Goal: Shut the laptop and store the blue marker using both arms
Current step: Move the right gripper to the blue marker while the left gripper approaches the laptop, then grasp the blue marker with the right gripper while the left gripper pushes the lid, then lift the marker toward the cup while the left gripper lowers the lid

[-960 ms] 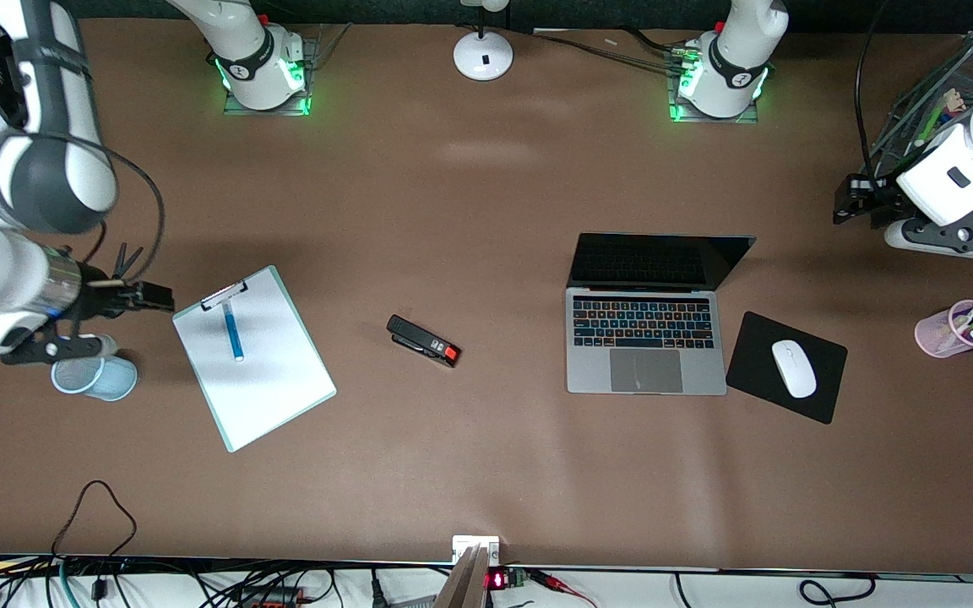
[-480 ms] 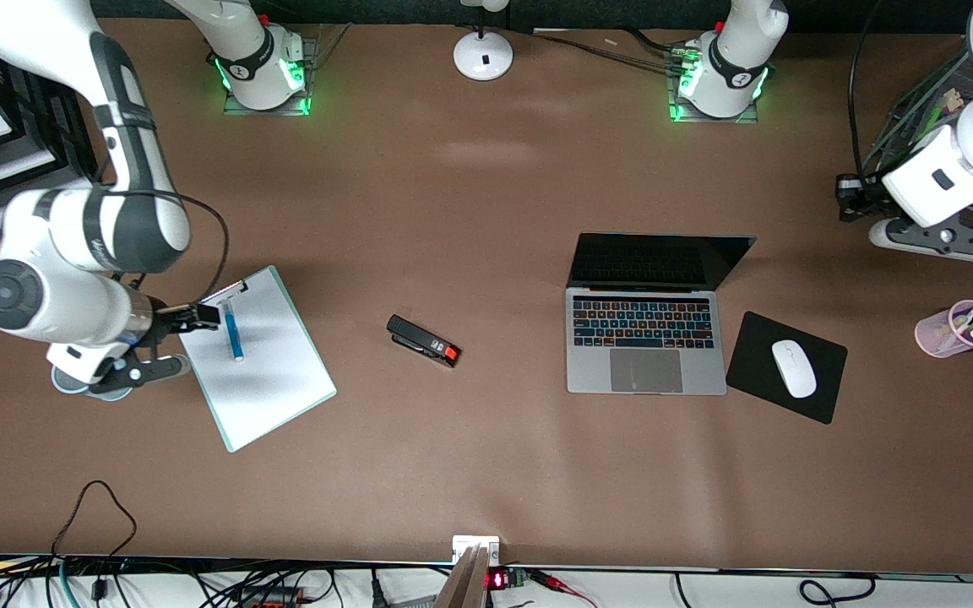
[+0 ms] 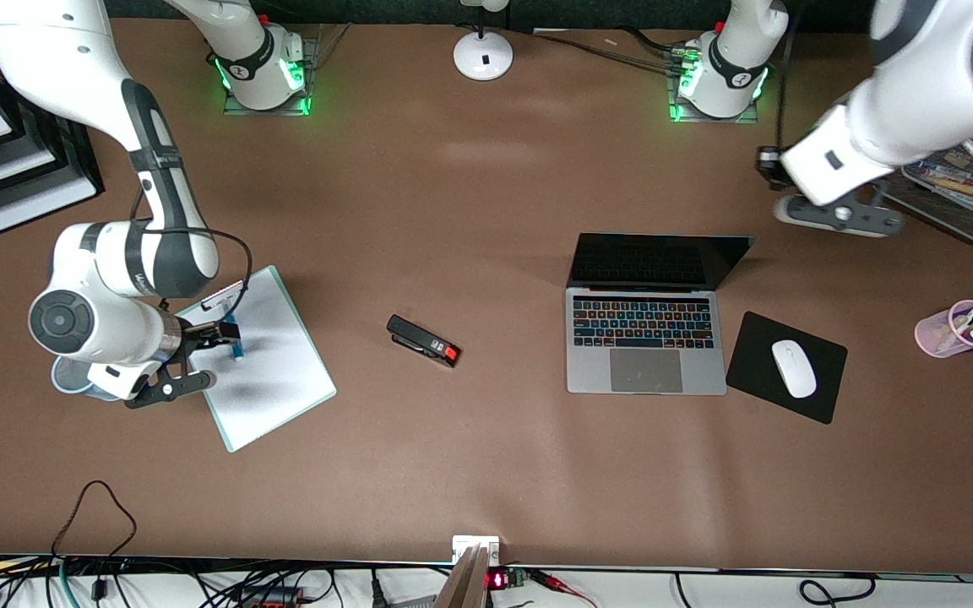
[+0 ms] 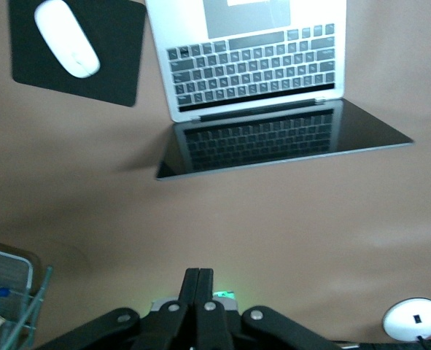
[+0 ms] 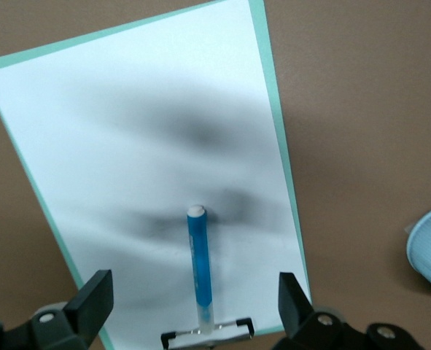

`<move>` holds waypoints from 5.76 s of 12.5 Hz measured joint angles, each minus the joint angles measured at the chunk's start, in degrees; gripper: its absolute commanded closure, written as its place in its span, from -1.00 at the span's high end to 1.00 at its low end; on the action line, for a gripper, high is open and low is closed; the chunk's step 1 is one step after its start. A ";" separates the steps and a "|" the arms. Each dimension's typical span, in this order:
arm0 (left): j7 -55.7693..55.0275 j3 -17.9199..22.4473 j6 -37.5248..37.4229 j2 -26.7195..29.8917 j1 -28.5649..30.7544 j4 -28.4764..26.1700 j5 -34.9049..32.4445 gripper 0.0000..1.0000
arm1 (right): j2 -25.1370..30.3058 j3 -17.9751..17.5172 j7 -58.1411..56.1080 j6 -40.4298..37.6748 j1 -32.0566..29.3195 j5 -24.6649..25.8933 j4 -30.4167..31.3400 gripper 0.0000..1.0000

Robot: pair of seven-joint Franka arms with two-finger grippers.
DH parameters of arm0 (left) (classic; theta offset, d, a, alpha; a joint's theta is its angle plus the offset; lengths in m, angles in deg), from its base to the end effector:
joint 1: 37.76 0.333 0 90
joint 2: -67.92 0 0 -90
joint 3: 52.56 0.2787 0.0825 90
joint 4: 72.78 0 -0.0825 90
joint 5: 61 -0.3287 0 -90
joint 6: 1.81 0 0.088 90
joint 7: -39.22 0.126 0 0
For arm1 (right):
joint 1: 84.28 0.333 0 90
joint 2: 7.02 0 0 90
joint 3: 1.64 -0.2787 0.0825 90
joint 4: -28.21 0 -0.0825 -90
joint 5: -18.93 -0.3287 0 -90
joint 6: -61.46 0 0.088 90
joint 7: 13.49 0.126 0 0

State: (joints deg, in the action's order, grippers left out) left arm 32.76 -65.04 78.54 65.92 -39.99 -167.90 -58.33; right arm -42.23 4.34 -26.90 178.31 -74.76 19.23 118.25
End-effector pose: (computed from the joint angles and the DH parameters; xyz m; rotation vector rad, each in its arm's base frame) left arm 0.4594 -0.1259 0.5043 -3.0985 0.2266 0.4645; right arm 0.6114 0.0444 0.2550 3.0422 0.4803 -0.2293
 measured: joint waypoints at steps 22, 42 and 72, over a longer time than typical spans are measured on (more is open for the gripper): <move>-14.25 -11.34 35.31 3.05 0.53 -31.02 3.08 -1.00 | -6.47 0.06 -3.41 3.92 -0.03 -0.01 1.34 -0.06; -14.37 -10.71 55.26 -11.60 5.35 -23.29 -7.38 -1.00 | -7.45 0.05 -3.43 5.40 -0.06 -0.26 1.32 -0.70; -14.29 -8.21 76.33 -32.54 5.48 -17.80 -17.47 -1.00 | 6.77 -0.39 -70.31 -14.82 -12.96 -23.00 -15.37 -0.75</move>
State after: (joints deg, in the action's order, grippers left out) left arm 18.46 -73.24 154.87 33.38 -34.51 -185.70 -75.80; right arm -35.47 3.94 -97.20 163.49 -87.72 -3.77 102.88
